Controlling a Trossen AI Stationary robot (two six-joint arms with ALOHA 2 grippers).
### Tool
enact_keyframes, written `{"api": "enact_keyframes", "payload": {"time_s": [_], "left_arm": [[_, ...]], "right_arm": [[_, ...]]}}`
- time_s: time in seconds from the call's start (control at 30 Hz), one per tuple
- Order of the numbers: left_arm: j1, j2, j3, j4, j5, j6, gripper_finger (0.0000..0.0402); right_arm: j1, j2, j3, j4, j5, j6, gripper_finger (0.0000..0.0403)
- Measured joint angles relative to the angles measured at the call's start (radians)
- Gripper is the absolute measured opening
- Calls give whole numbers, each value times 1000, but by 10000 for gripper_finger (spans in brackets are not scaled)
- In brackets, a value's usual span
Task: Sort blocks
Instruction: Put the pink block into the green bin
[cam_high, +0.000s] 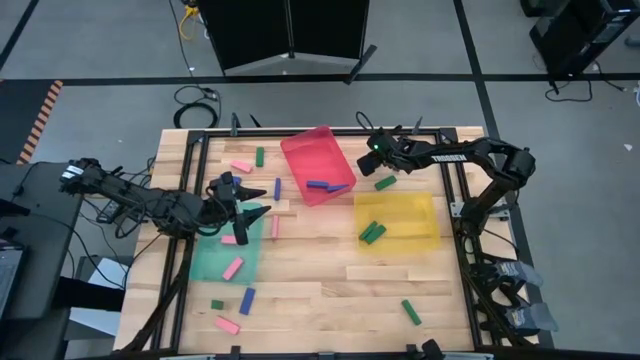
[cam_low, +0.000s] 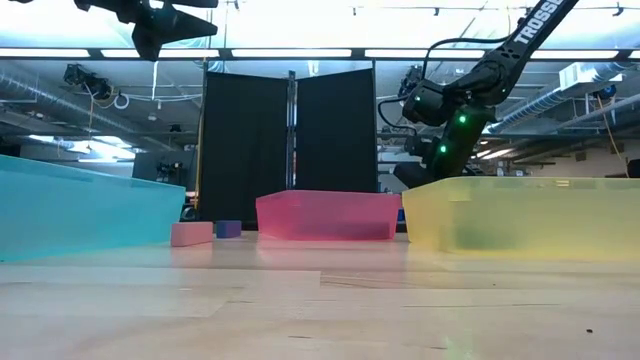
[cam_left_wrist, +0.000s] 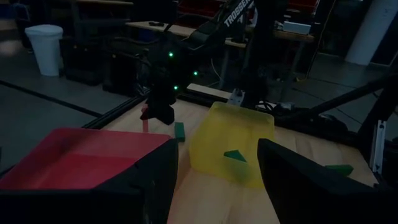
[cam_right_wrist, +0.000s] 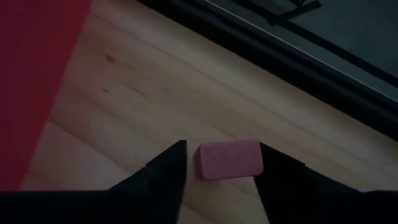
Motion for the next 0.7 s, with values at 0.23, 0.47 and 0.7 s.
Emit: {"api": "enact_keyframes", "payload": {"time_s": [0.23,0.47,0.7], "left_arm": [[0,0,0,0,0,-3,227],[0,0,0,-1,0,-9,227],[0,0,0,-2,0,-11,227]], "right_arm": [[3,0,0,3,1,35,119],[42,-22,-1,10,16,54,119],[142,-156,-2,65,100,61,119]]}}
